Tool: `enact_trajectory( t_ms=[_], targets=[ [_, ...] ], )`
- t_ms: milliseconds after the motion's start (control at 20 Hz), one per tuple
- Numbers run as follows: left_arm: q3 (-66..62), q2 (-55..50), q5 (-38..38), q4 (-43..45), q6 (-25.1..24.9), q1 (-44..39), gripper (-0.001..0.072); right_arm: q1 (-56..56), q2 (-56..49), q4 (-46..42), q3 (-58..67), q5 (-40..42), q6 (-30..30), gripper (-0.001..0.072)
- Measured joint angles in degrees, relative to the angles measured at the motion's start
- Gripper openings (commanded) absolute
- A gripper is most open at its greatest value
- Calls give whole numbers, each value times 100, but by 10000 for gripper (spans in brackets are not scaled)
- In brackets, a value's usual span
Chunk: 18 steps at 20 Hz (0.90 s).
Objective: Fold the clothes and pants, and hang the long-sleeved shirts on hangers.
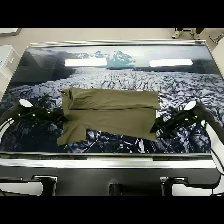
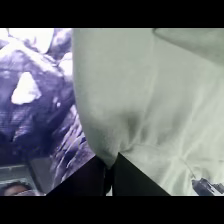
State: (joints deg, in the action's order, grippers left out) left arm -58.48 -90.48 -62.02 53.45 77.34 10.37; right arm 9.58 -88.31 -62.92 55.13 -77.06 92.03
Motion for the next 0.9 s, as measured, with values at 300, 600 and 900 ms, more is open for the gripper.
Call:
enact_trajectory(
  t_ms=[300,600,900],
  targets=[
    [-535,378,-393,-96,-35,-26,25,-422,227,321,306,282,-199,31],
    [-3303,1784,-638,-162,-164,146,25,22,1504,503,2852,505,-514,33],
    [-5451,3517,-245,-162,-173,195,26,175,3418,271,4695,1574,-1364,33]
  ],
)
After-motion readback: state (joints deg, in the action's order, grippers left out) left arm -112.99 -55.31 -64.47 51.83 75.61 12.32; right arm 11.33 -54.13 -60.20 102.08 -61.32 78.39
